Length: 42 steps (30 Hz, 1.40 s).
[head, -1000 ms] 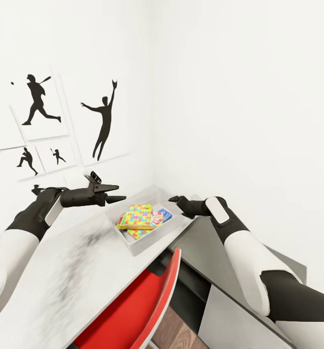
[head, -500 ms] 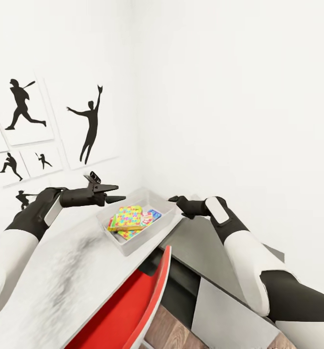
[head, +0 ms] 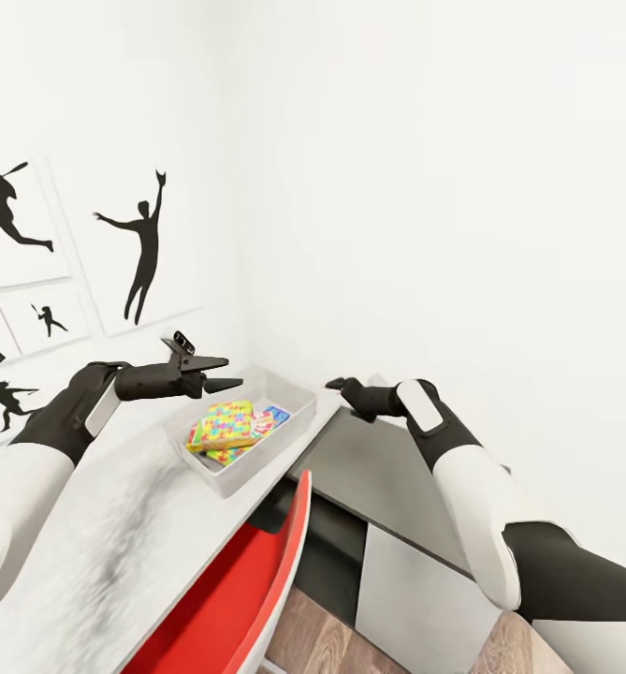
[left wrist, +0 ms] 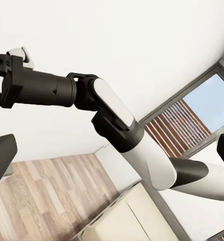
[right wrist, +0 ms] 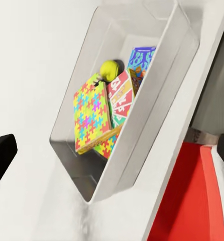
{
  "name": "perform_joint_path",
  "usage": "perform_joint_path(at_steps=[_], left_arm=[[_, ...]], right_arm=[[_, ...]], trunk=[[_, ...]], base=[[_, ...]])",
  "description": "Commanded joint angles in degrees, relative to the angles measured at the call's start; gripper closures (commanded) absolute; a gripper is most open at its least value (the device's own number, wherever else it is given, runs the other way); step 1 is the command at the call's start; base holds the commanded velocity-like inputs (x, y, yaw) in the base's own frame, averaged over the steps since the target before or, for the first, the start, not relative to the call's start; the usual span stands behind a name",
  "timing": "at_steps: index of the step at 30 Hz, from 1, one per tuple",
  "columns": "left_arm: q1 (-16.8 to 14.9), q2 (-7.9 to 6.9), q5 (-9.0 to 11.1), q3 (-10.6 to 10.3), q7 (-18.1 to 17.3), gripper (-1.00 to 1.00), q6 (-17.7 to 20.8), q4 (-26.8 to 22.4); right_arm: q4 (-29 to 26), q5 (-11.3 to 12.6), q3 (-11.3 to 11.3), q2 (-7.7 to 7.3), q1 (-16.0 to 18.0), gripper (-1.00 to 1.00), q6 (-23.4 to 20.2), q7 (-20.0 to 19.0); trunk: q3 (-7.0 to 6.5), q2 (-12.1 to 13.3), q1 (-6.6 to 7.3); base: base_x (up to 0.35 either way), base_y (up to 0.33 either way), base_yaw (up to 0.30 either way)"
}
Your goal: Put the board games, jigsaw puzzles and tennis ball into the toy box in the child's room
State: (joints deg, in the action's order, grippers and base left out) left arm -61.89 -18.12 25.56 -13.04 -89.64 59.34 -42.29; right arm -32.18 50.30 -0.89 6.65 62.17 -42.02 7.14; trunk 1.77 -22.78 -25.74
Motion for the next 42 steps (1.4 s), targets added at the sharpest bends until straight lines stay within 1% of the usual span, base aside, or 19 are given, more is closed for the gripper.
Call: perform_joint_path(at_steps=[1,10,23,29,42], left_arm=[[-0.07,-0.07,0.01,-0.23,-0.36,-1.0,0.61,0.01],[0.02,-0.08,-0.04,-0.23,-0.36,-1.0,0.6,0.01],[0.31,-0.08,-0.07,-0.23,-0.36,-1.0,0.6,0.01],[0.36,-0.08,-0.07,-0.23,-0.36,-1.0,0.6,0.01],[0.37,-0.08,-0.07,-0.23,-0.36,-1.0,0.6,0.01]], right_arm=[[-0.23,0.59,-0.1,0.03,0.05,-1.0,-0.18,0.59],[-1.96,0.59,0.08,0.03,0.05,-1.0,-0.11,0.59],[-2.09,0.59,0.03,0.04,0.05,-1.0,-0.13,0.59],[-2.09,0.64,0.01,0.03,0.05,-1.0,-0.16,0.59],[-2.09,0.68,0.01,0.01,0.05,-1.0,-0.24,0.59]], trunk=[[0.12,-0.14,-0.04],[0.09,-0.14,-0.04],[0.09,-0.14,-0.04],[0.09,-0.14,-0.04],[0.09,-0.14,-0.04]], base=[[-0.006,0.007,-0.086],[-0.017,0.005,-0.014],[-0.2,0.126,-0.01],[-0.036,0.024,-0.212],[-0.006,0.001,-0.274]])
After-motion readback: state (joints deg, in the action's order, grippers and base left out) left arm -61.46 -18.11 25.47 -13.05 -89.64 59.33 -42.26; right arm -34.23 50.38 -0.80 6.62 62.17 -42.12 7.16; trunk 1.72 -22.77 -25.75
